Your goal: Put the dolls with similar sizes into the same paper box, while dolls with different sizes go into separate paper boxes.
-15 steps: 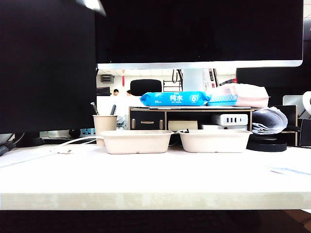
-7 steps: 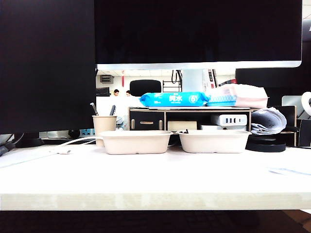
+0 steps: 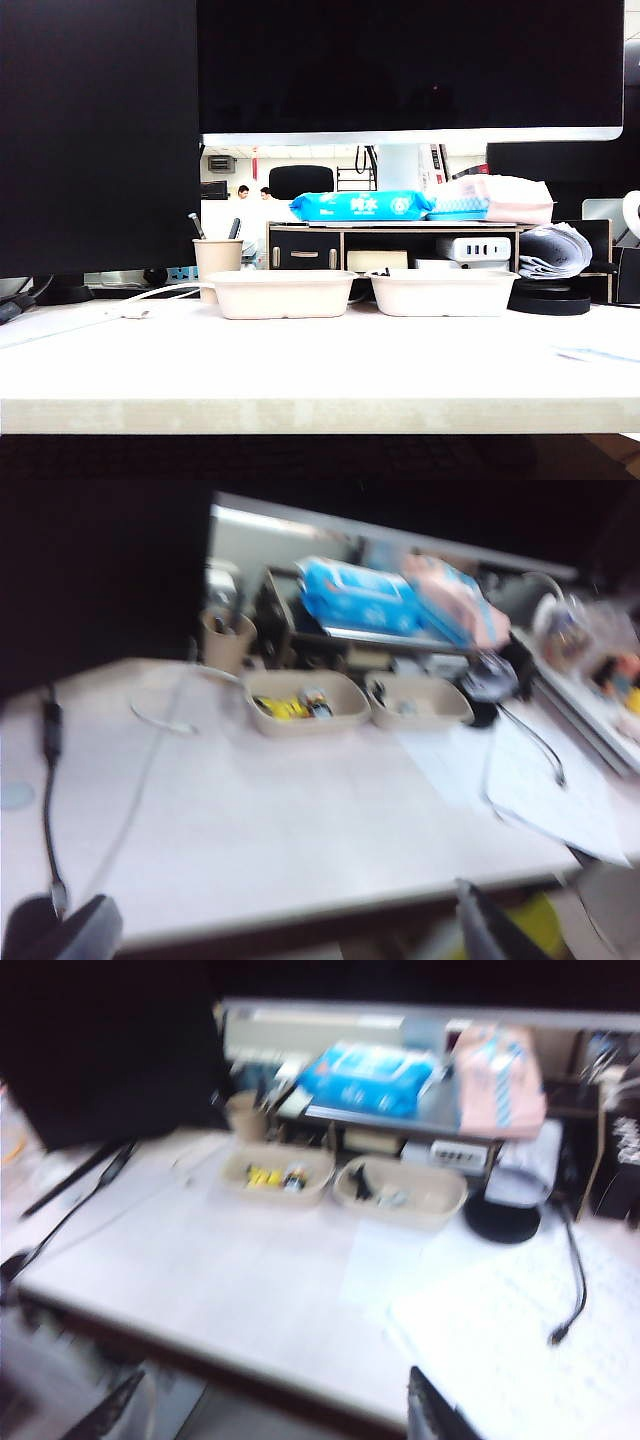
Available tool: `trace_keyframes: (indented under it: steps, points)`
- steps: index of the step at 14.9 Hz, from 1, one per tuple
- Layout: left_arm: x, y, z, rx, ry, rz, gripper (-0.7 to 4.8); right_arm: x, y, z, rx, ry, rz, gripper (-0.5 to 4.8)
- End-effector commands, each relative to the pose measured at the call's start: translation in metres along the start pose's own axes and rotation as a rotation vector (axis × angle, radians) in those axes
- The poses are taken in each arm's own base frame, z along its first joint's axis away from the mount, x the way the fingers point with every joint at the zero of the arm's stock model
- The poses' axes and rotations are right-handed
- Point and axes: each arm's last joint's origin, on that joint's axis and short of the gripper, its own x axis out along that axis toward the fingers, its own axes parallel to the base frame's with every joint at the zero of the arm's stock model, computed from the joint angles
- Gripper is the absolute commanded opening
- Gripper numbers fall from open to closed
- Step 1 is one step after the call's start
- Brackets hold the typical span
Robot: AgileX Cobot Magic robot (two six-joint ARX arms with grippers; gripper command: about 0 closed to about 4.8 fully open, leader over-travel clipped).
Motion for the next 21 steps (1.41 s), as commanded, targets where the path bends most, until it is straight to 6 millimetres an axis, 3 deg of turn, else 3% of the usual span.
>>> trace_keyframes:
  steps: [1, 2, 4, 6, 8, 9, 11, 16, 17, 21]
  points:
    - [0.041, 0.012, -0.037, 0.167, -0.113, 0.012, 4.66, 0.070, -0.008, -0.040, -0.015, -0.107, 0.091, 3.22]
    - [0.062, 0.014, -0.045, 0.224, -0.125, 0.034, 4.66, 0.102, -0.015, -0.060, -0.013, -0.114, 0.081, 3.22]
    - [0.097, 0.021, -0.061, 0.252, -0.169, 0.101, 4.66, 0.144, -0.025, -0.083, -0.017, -0.148, 0.072, 3.22]
    - [0.123, 0.026, -0.078, 0.247, -0.210, 0.112, 4.46, 0.172, -0.035, -0.102, -0.021, -0.222, -0.023, 3.12]
    - [0.138, 0.031, -0.095, 0.249, -0.188, 0.112, 0.18, 0.187, -0.040, -0.119, -0.020, -0.239, -0.054, 0.29]
    - [0.141, 0.032, -0.100, 0.252, -0.164, 0.117, 0.20, 0.192, -0.042, -0.129, -0.012, -0.208, -0.084, -0.01]
    - [0.140, 0.033, -0.098, 0.247, -0.182, 0.156, 0.51, 0.194, -0.044, -0.135, -0.003, -0.167, -0.122, 0.00]
    - [0.140, 0.033, -0.099, 0.248, -0.171, 0.157, 0.51, 0.195, -0.044, -0.138, -0.003, -0.167, -0.122, 0.00]
    - [0.143, 0.034, -0.103, 0.250, -0.159, 0.160, 0.51, 0.201, -0.047, -0.159, 0.002, -0.135, -0.126, 0.00]
    - [0.160, 0.054, -0.134, 0.237, -0.055, 0.261, 0.51, 0.206, -0.061, -0.185, 0.033, -0.073, -0.246, 0.00]
